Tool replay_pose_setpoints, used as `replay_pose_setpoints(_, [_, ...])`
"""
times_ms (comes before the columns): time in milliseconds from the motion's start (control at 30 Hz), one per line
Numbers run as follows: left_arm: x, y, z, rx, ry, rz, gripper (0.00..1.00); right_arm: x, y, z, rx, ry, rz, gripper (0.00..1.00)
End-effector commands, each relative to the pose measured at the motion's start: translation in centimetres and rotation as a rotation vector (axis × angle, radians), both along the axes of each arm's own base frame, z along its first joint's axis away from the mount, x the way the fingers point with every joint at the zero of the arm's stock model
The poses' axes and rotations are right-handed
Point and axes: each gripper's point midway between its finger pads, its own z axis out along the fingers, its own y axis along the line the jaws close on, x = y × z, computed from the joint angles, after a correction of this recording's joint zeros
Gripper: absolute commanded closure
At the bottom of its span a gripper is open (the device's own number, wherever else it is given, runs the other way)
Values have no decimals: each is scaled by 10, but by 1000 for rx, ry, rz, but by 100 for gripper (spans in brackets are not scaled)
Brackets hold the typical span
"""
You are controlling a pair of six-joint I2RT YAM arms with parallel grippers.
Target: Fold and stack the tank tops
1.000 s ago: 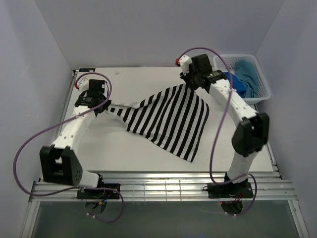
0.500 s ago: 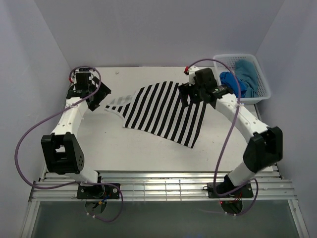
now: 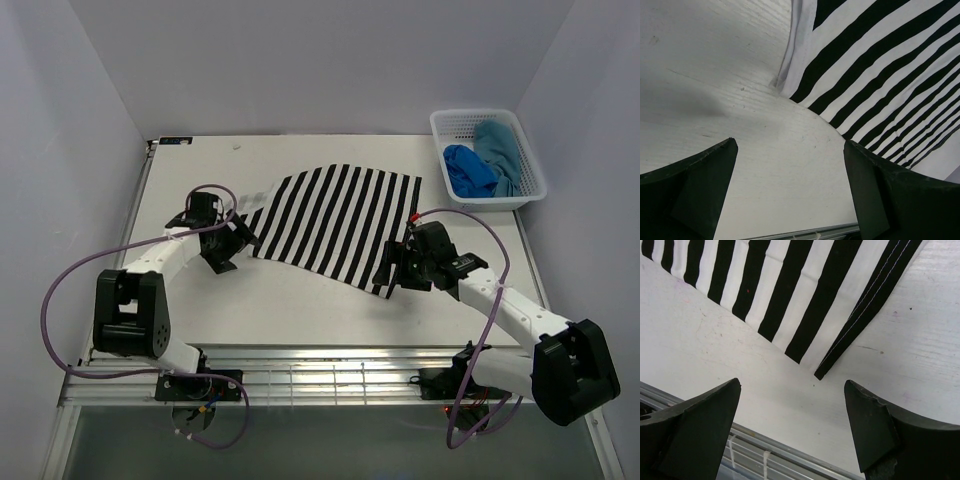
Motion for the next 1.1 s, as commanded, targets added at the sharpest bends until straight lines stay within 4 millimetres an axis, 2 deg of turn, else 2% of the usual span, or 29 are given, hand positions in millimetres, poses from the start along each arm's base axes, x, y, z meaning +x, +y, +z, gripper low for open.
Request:
replay_pose_setpoints(0, [18, -10, -1, -20, -31, -15, 2, 8, 13, 11, 104, -23, -61, 10])
replay_pose_setpoints(133, [27, -6, -13, 12, -19, -2, 2, 2, 12, 0, 97, 25, -70, 10])
replay_pose_setpoints(267, [29, -3, -32, 31, 22, -3, 4, 1, 10, -4, 87, 37, -83, 10])
replay_pose_setpoints(300, [28, -3, -36, 29, 33, -5, 10, 2, 10, -4, 88, 32, -83, 10])
replay_pose_setpoints(367, [30, -5, -45, 33, 51, -11, 13, 1, 10, -4, 88, 35, -83, 10])
replay_pose_setpoints(467, [35, -9, -51, 41, 53, -31, 25, 0, 10, -6, 87, 41, -82, 10])
replay_pose_setpoints(500, [36, -8, -52, 50, 52, -35, 32, -1, 10, -7, 86, 46, -84, 10])
replay_pose_setpoints(600, [36, -15, -54, 53, 44, -69, 38, -2, 9, -8, 83, 48, -89, 10])
replay_pose_setpoints(700, [33, -16, -59, 70, 48, -76, 51, -2, 7, -9, 77, 52, -98, 10])
replay_pose_setpoints(733, [33, -15, -61, 83, 50, -72, 66, -3, 7, -9, 77, 54, -101, 10])
replay_pose_setpoints(767, [33, -14, -62, 88, 52, -68, 77, -3, 7, -8, 81, 52, -99, 10])
replay_pose_setpoints(833, [36, -12, -65, 102, 60, -64, 96, -8, 7, -9, 84, 64, -93, 10])
replay_pose_setpoints(867, [35, -12, -67, 106, 70, -64, 100, -9, 7, -9, 89, 64, -89, 10])
replay_pose_setpoints(1000, [38, -12, -63, 103, 60, -61, 100, -19, 9, -13, 69, 78, -95, 10])
replay_pose_setpoints(1067, [36, -11, -55, 97, 36, -51, 100, -20, 8, -15, 42, 89, -118, 10])
